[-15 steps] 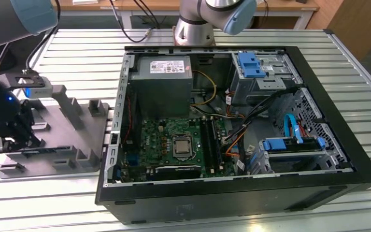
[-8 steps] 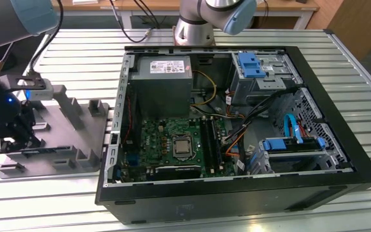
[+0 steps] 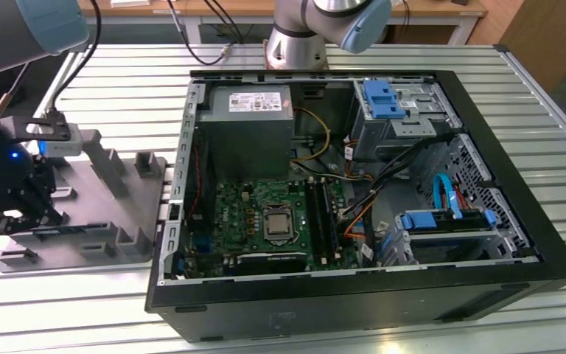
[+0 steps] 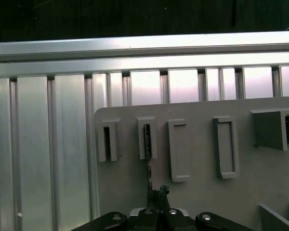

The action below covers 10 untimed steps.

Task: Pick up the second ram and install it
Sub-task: 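Pick up the second ram and move it above second insertion slot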

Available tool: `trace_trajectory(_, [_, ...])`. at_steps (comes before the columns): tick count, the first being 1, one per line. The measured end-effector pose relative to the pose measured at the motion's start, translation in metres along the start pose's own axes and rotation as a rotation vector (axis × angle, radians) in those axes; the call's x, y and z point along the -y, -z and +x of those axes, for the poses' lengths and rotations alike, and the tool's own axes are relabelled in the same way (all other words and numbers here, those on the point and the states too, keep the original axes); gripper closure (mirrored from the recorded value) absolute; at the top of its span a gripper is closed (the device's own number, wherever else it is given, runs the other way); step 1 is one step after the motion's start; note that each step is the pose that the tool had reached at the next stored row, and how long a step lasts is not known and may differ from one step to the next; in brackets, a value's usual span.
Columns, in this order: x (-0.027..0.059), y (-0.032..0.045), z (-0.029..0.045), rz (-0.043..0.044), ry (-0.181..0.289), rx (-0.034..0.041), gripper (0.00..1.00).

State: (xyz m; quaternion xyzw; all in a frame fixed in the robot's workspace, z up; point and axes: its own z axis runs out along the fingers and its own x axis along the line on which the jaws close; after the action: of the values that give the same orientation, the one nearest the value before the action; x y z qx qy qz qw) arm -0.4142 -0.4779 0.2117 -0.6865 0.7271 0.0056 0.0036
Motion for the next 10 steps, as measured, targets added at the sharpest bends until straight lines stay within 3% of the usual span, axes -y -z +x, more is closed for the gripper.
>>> trace_trajectory(4, [0.0, 0.0, 0.0, 0.0, 0.0, 0.0, 0.89])
trace_trajectory(6, [0.0, 0.0, 0.0, 0.0, 0.0, 0.0, 0.84])
trace_trajectory(7, [0.0, 0.0, 0.0, 0.0, 0.0, 0.0, 0.76])
trace_trajectory(10, [0.0, -0.0003, 0.0008, 0.0002, 0.002, 0.0002, 0.76])
